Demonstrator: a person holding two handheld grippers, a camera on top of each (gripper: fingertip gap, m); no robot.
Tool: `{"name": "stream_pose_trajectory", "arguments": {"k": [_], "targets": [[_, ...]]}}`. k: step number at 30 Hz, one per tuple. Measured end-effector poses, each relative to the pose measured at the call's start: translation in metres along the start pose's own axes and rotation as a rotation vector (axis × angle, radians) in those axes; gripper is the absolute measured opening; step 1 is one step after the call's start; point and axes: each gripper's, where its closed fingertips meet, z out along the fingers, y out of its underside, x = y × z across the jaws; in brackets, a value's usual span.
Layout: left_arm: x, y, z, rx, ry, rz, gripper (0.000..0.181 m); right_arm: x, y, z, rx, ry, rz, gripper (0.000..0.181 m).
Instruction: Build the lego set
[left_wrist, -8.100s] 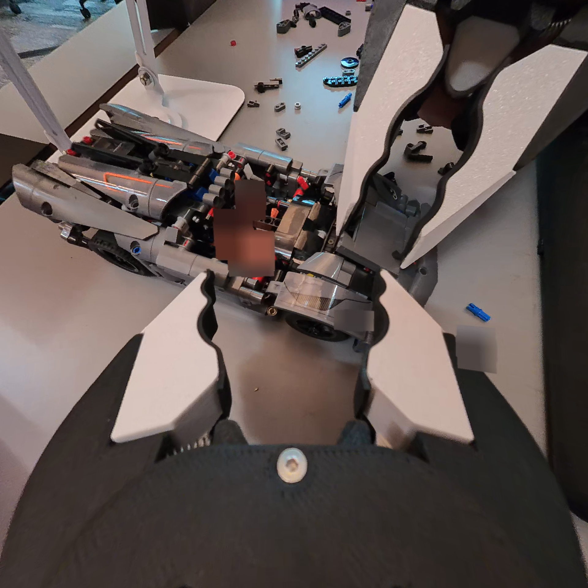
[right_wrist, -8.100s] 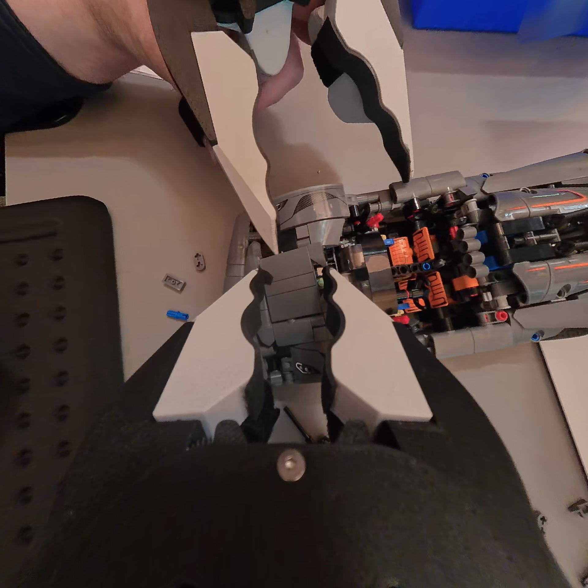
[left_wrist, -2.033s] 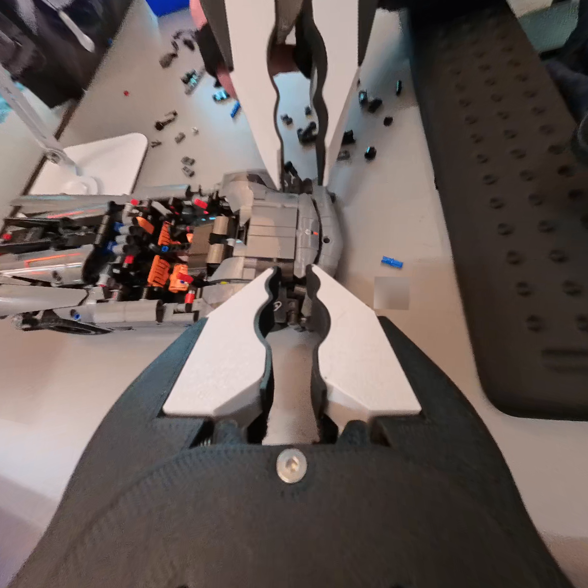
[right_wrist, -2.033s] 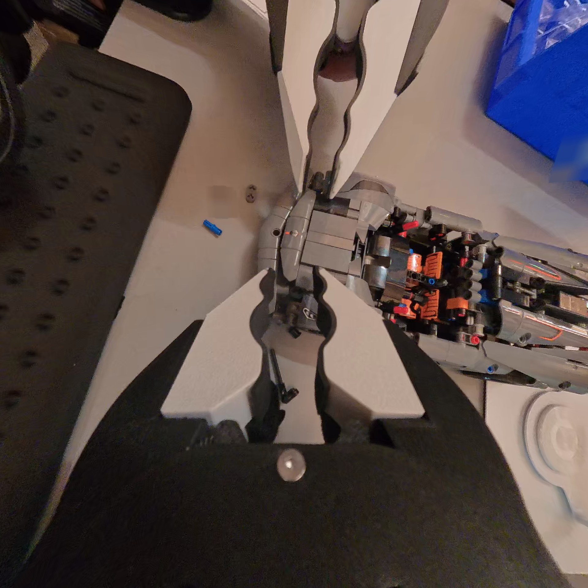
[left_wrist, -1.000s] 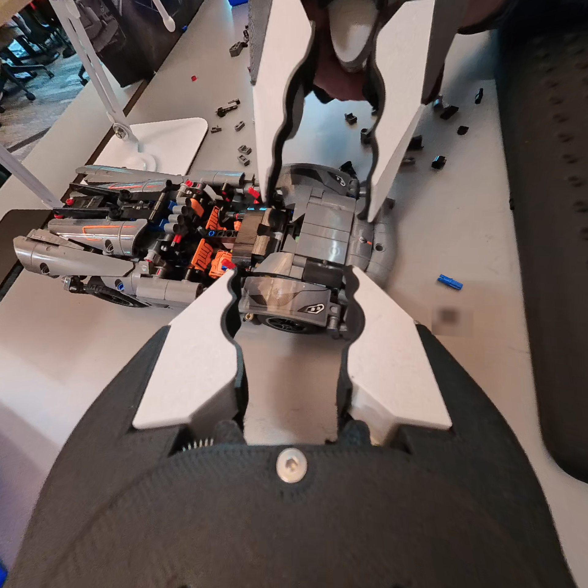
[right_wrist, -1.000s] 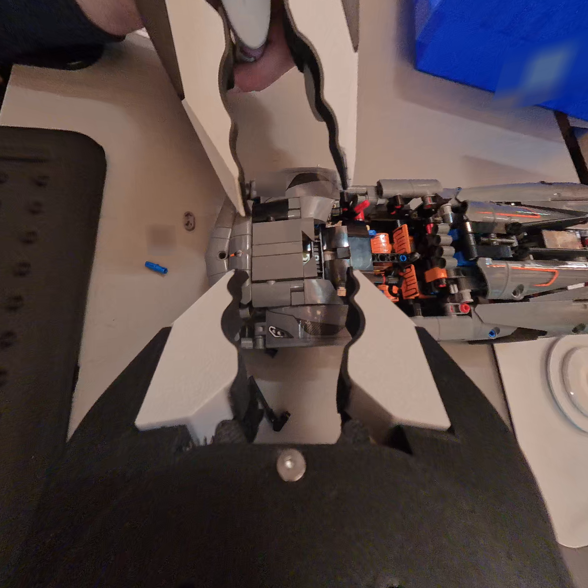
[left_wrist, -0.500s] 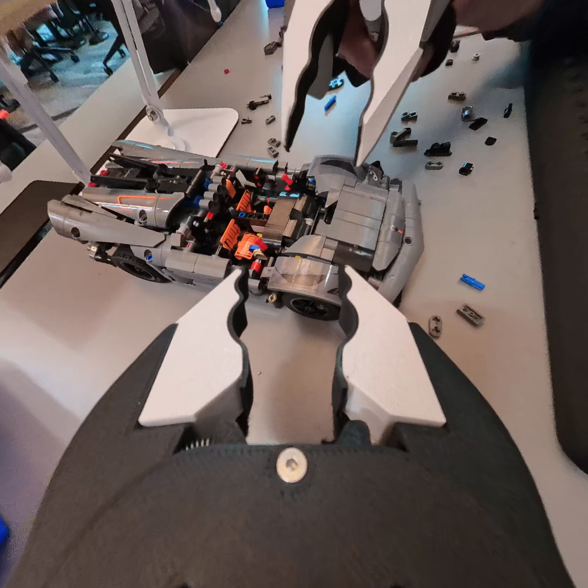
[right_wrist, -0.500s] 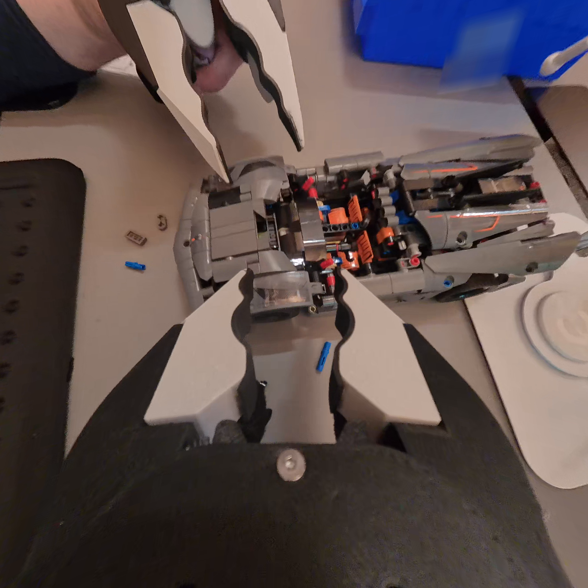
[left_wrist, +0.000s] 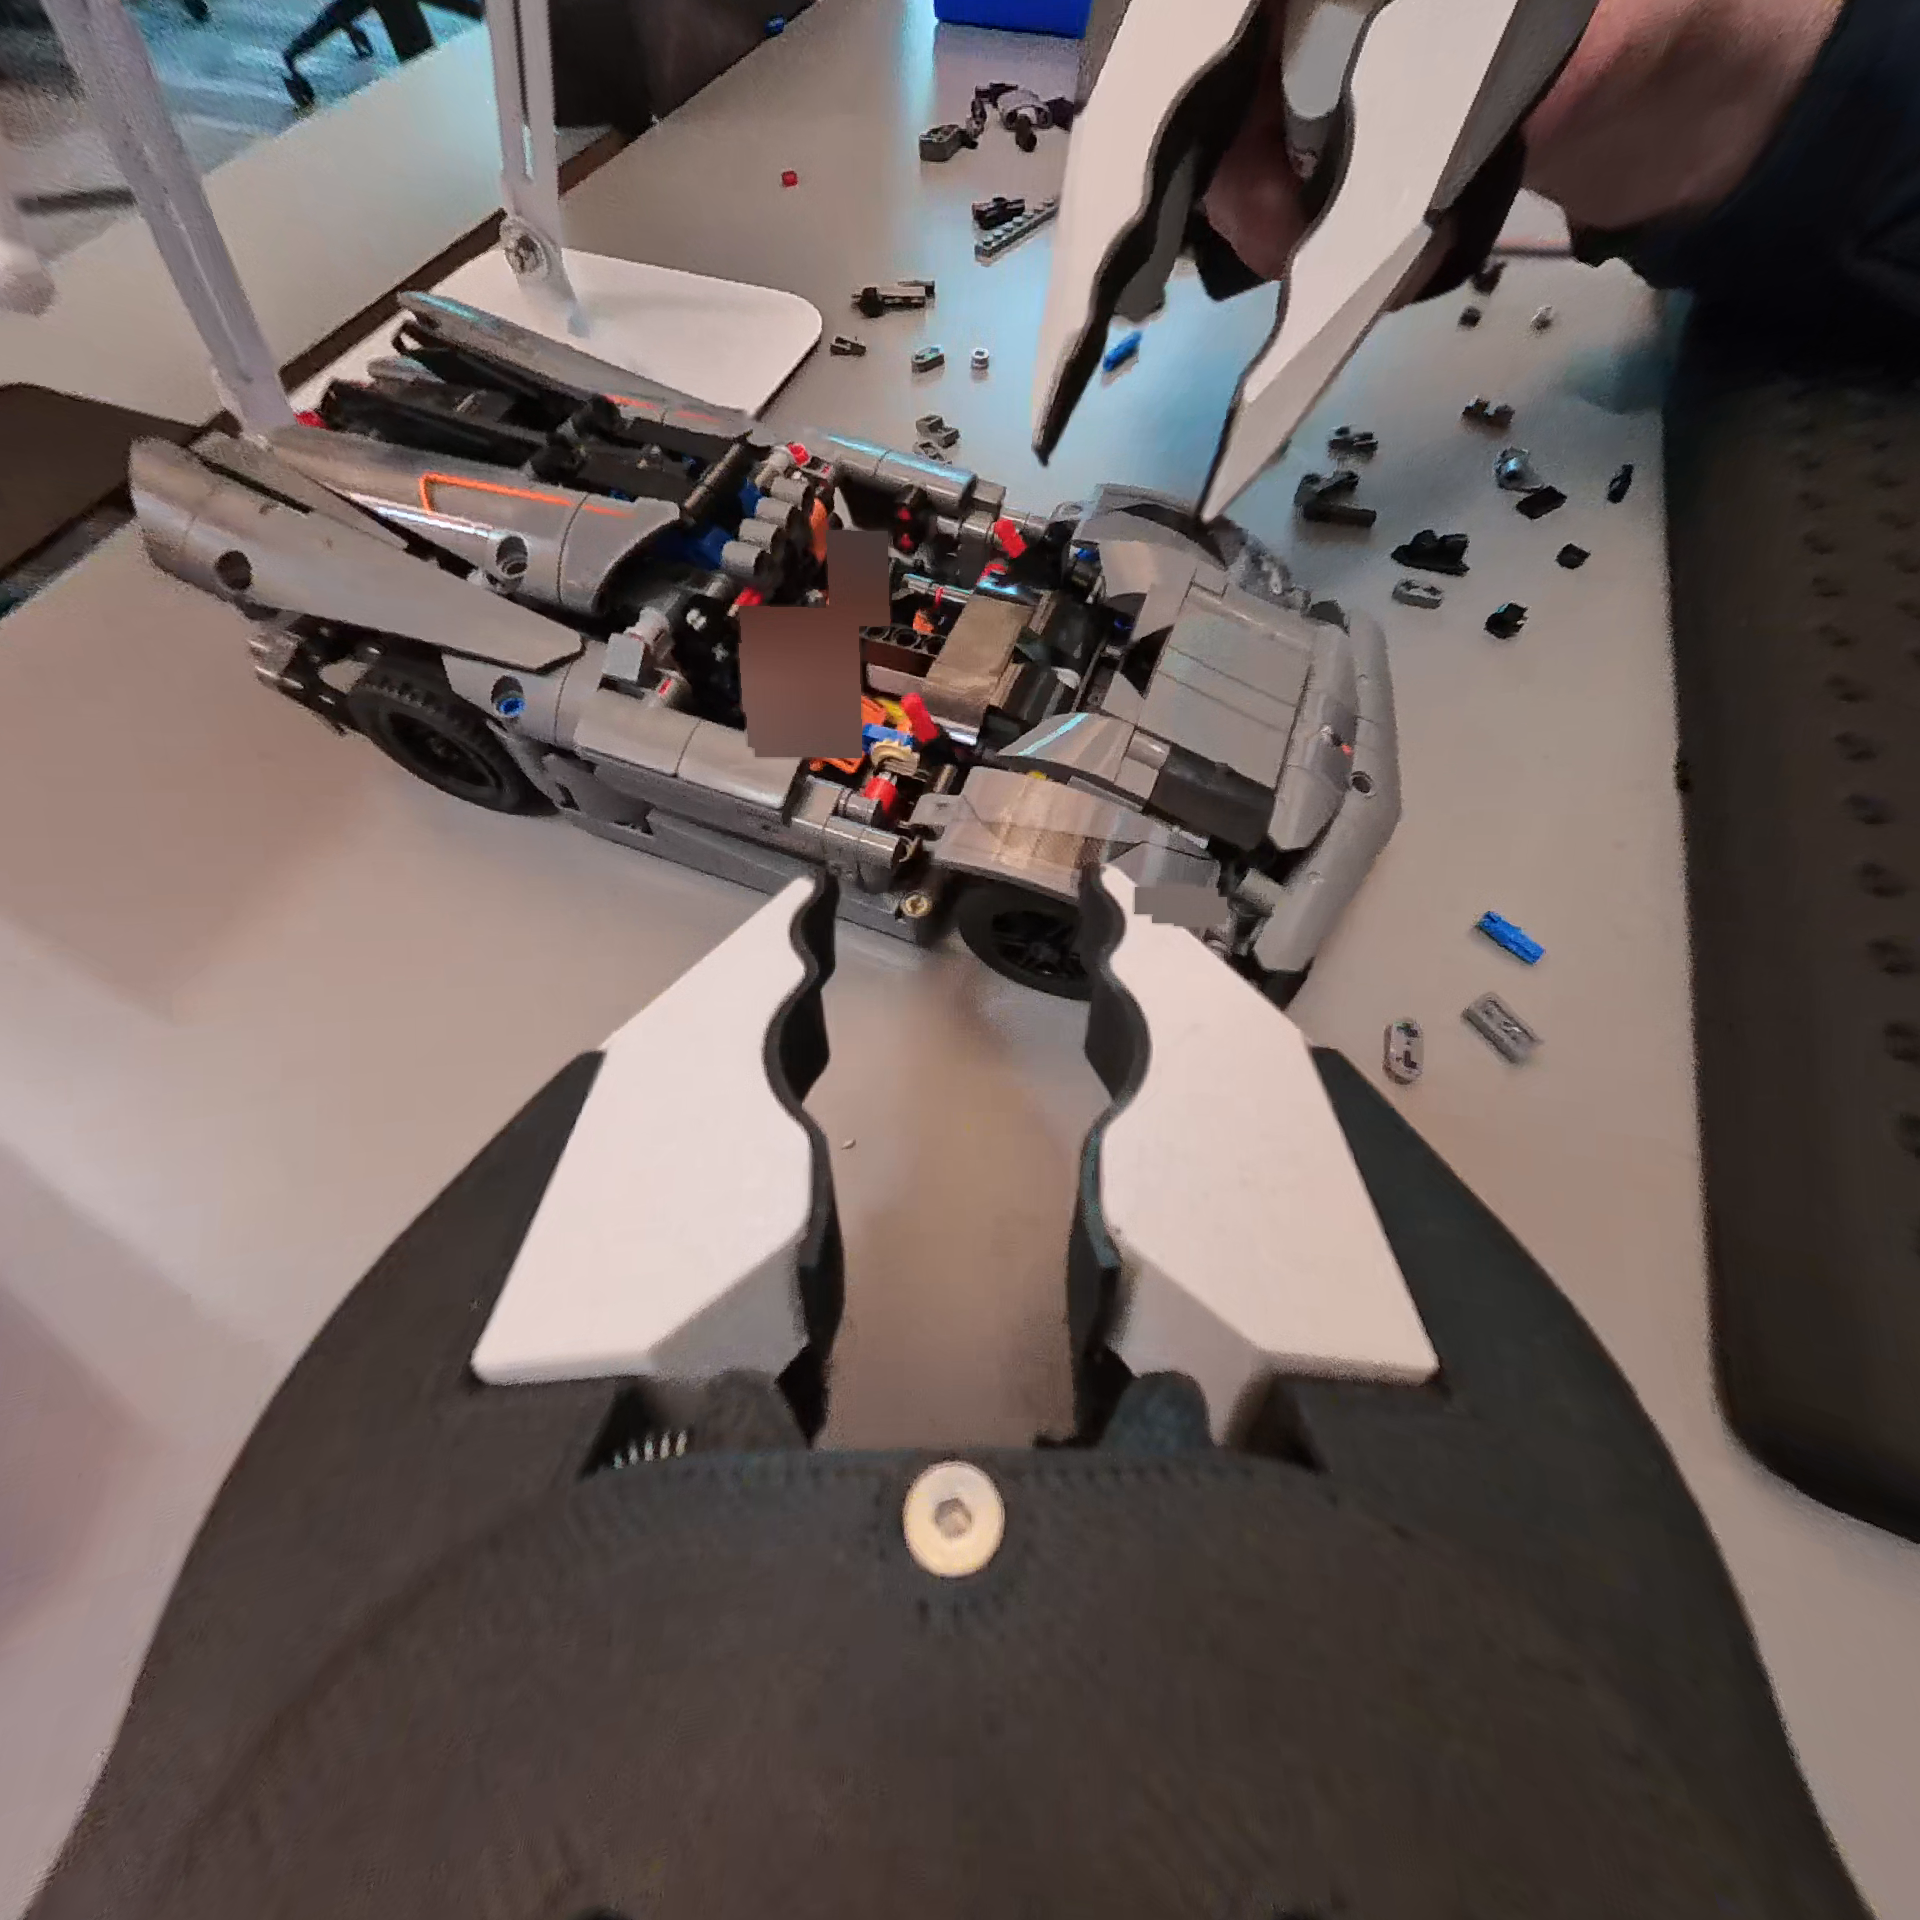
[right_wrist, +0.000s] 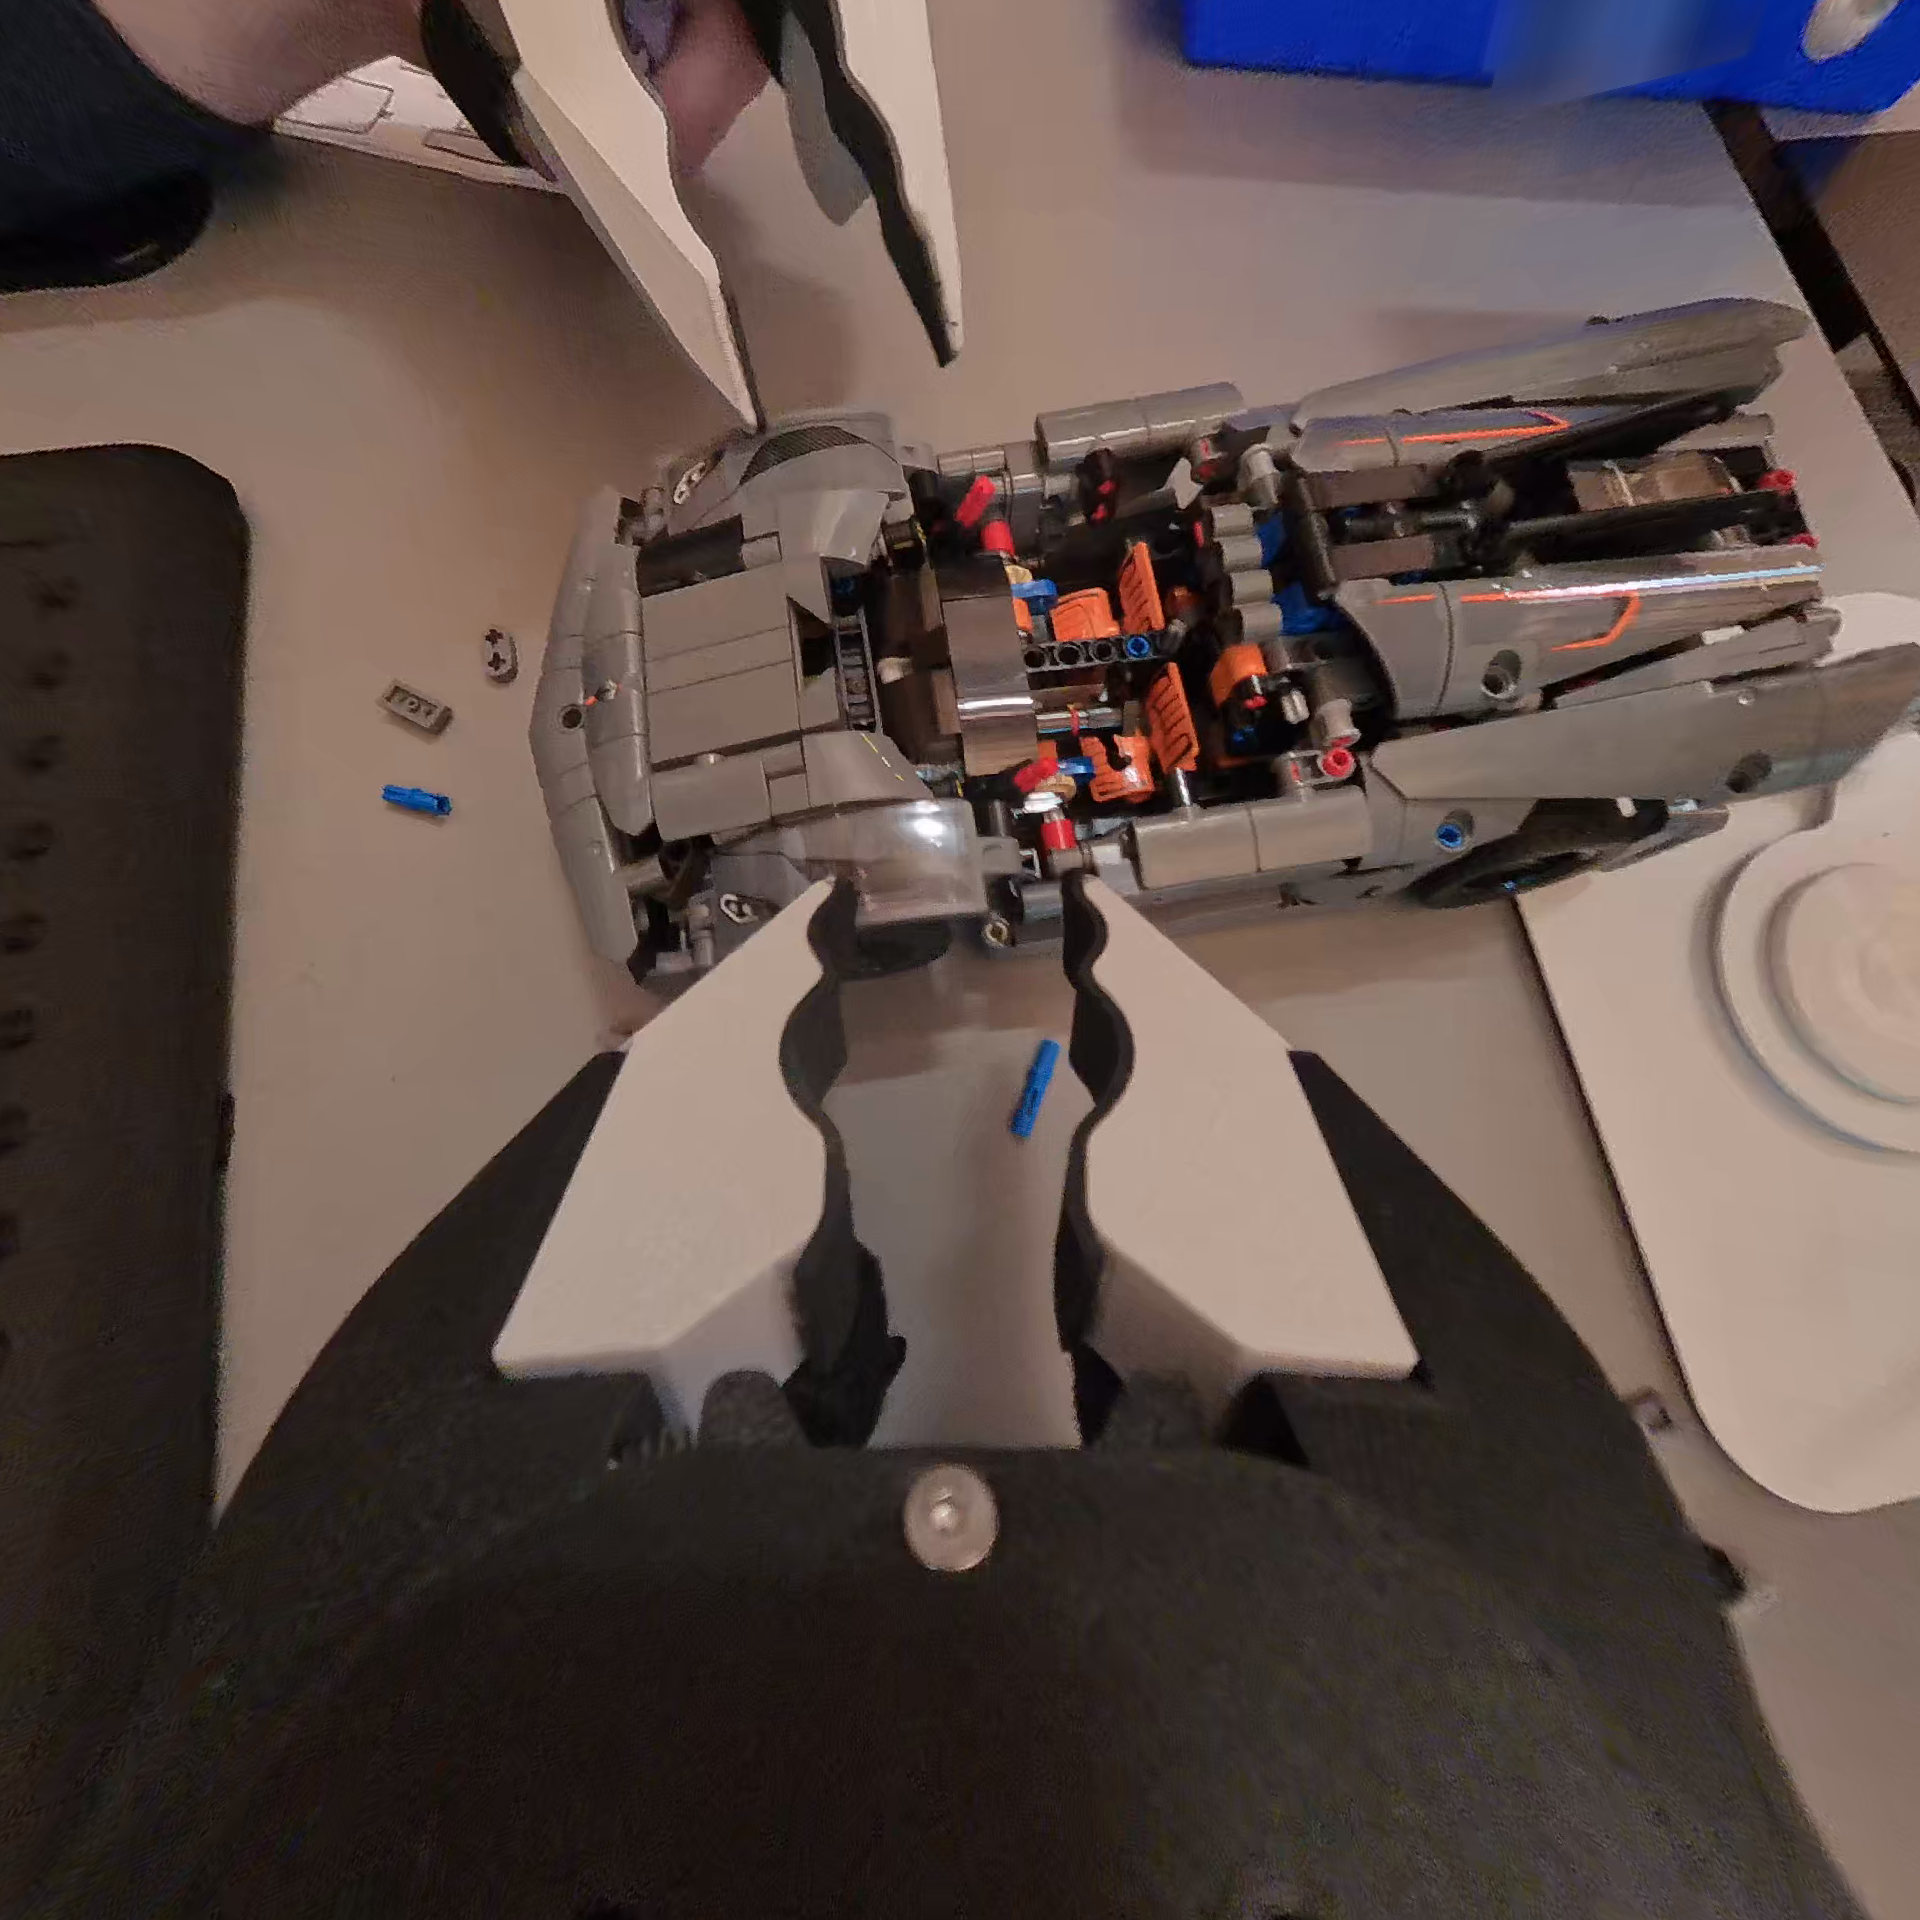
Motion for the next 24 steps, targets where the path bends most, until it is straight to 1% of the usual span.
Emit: {"name": "stream_pose_trajectory", "arguments": {"k": [2, 4, 5, 7, 8, 9, 11, 14, 16, 17, 20, 22, 24], "targets": [[0.001, 0.001, 0.0, 0.003, 0.023, -0.035, 0.044, 0.003, 0.004, -0.006, -0.017, -0.008, 0.037, 0.038], [0.004, 0.005, 0.0, -0.004, 0.068, -0.083, 0.046, 0.001, 0.007, -0.009, -0.01, -0.078, 0.125, 0.047], [0.004, 0.007, 0.0, -0.007, 0.082, -0.109, 0.049, -0.001, 0.012, -0.009, -0.023, -0.117, 0.173, 0.05], [0.008, 0.008, 0.0, -0.003, 0.135, -0.171, 0.05, -0.001, 0.022, -0.005, -0.055, -0.134, 0.215, 0.052], [0.008, 0.011, 0.002, -0.009, 0.151, -0.2, 0.053, -0.003, 0.025, -0.003, -0.07, -0.146, 0.227, 0.055], [0.009, 0.013, 0.003, -0.016, 0.169, -0.226, 0.056, -0.005, 0.025, 0.0, -0.071, -0.157, 0.242, 0.056], [0.013, 0.014, 0.004, -0.023, 0.206, -0.256, 0.055, -0.011, 0.022, 0.004, -0.052, -0.205, 0.273, 0.057], [0.014, 0.013, 0.004, -0.021, 0.221, -0.263, 0.051, -0.021, 0.018, 0.009, -0.031, -0.273, 0.301, 0.059], [0.014, 0.015, 0.004, -0.032, 0.226, -0.267, 0.052, -0.026, 0.016, 0.013, -0.024, -0.296, 0.295, 0.059], [0.014, 0.015, 0.002, -0.034, 0.229, -0.269, 0.052, -0.03, 0.014, 0.015, -0.018, -0.314, 0.298, 0.062], [0.013, 0.017, -0.001, -0.035, 0.235, -0.28, 0.05, -0.035, 0.009, 0.022, -0.012, -0.311, 0.278, 0.065], [0.013, 0.016, -0.001, -0.029, 0.235, -0.286, 0.049, -0.035, 0.008, 0.024, -0.015, -0.302, 0.273, 0.064], [0.015, 0.016, -0.004, -0.03, 0.234, -0.29, 0.052, -0.036, 0.007, 0.023, -0.002, -0.323, 0.288, 0.067]]}}
